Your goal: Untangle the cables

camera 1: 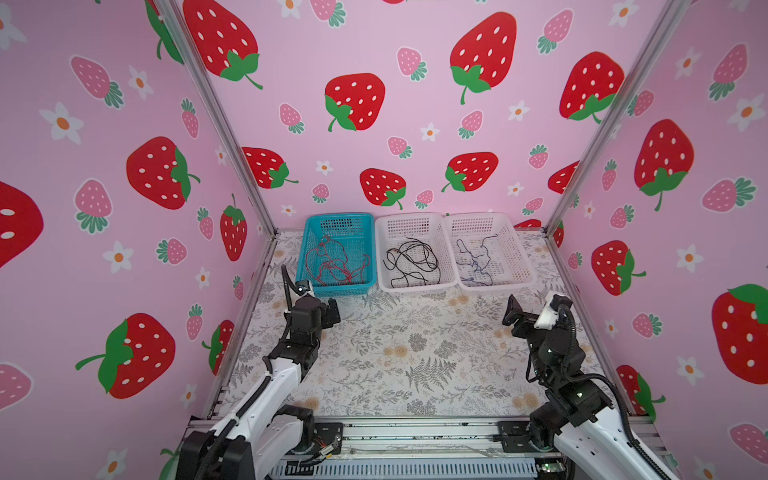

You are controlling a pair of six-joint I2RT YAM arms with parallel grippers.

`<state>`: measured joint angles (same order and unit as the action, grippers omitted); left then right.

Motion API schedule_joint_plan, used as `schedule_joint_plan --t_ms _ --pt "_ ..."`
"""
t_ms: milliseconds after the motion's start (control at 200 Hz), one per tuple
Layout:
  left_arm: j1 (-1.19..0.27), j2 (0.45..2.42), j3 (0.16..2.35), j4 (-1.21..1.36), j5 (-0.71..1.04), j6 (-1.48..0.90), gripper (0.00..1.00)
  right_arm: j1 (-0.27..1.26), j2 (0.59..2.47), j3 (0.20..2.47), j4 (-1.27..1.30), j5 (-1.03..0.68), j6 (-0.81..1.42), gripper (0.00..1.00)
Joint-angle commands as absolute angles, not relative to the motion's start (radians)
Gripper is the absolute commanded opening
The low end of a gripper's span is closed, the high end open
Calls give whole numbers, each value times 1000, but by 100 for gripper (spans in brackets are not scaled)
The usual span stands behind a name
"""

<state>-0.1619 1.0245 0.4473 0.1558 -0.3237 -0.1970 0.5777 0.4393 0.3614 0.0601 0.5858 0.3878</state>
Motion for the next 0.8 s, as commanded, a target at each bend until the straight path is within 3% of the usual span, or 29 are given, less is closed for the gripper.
schedule_joint_plan --t_ms 0,475,585,795 --pt "-153 1092 422 377 -365 -96 99 574 415 345 106 639 376 99" --pt "-100 1378 397 710 -267 -7 99 574 411 297 203 665 339 99" --pt "-98 1481 332 944 -281 4 99 573 416 274 253 691 324 99" --pt "-53 1550 426 826 -314 -71 99 572 472 236 359 712 299 99"
